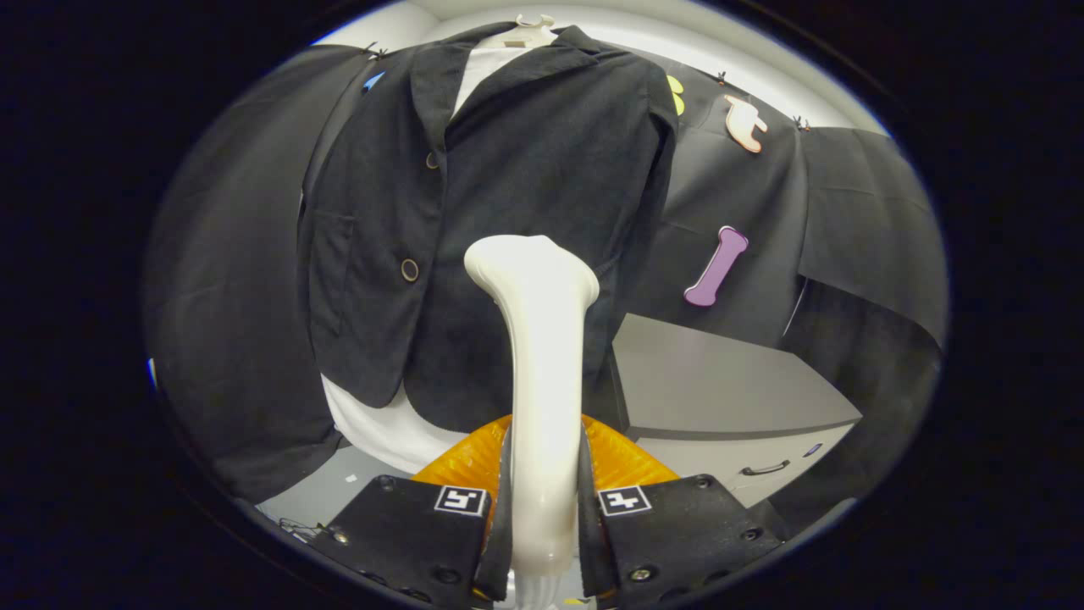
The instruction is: Iron the clothes twice with a garment steamer, once on the left side and once on the right side.
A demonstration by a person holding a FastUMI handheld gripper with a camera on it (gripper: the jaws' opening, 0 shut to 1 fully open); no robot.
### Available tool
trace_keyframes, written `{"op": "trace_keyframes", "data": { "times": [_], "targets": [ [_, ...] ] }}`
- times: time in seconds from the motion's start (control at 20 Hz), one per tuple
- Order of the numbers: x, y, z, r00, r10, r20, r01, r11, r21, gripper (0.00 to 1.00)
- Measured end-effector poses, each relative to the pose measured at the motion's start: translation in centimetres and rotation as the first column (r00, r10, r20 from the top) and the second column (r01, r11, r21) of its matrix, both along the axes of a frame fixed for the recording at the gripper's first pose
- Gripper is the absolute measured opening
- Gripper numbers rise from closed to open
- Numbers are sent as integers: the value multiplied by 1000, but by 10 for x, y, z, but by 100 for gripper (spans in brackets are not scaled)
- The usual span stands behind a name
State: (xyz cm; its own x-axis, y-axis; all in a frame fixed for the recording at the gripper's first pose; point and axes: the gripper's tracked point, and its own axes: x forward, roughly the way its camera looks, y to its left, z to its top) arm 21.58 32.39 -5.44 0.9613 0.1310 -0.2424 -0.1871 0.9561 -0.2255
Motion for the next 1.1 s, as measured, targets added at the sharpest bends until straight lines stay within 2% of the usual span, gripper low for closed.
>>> {"op": "trace_keyframes", "data": {
  "times": [0.6,1.1],
  "targets": [
    [4,0,-48,997,17,-80,-14,999,30,35],
    [4,-2,-98,989,14,-147,-16,1000,-16,35]
  ]
}}
